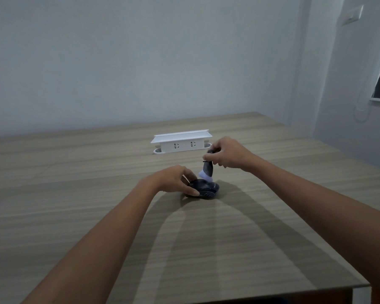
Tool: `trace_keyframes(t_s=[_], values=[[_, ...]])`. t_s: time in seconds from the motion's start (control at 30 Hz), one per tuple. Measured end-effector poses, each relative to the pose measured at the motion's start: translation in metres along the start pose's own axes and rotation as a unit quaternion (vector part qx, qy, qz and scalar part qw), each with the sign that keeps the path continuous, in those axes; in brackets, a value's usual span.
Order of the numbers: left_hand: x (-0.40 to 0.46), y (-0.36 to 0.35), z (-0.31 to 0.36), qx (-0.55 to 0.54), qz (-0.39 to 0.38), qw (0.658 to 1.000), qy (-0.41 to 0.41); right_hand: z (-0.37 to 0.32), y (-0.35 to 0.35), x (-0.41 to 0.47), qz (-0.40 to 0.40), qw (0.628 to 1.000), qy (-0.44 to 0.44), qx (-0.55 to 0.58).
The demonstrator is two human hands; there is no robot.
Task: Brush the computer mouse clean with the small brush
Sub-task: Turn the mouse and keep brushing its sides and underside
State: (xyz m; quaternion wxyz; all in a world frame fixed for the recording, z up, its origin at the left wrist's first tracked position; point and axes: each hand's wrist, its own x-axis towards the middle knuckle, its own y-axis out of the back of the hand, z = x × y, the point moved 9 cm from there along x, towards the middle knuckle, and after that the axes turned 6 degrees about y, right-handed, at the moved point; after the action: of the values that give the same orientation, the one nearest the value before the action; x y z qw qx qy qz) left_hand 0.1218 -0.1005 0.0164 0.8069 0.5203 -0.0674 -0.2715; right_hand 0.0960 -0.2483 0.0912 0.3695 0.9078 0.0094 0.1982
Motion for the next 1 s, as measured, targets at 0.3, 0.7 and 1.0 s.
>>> trace_keyframes(t_s=[0.3, 0.7, 1.0], values=[[0.000, -0.001, 0.002, -0.014, 0.022, 1.000, -0.011, 0.000, 0.007, -0.002, -0.007, 0.996, -0.015, -0.083], [-0.004, 0.001, 0.007, -0.002, 0.031, 0.999, -0.011, -0.010, -0.006, -0.004, -0.024, 0.998, -0.014, -0.058], [-0.003, 0.001, 0.009, 0.011, 0.041, 0.999, 0.000, -0.013, 0.001, -0.013, -0.012, 0.996, 0.027, -0.090]])
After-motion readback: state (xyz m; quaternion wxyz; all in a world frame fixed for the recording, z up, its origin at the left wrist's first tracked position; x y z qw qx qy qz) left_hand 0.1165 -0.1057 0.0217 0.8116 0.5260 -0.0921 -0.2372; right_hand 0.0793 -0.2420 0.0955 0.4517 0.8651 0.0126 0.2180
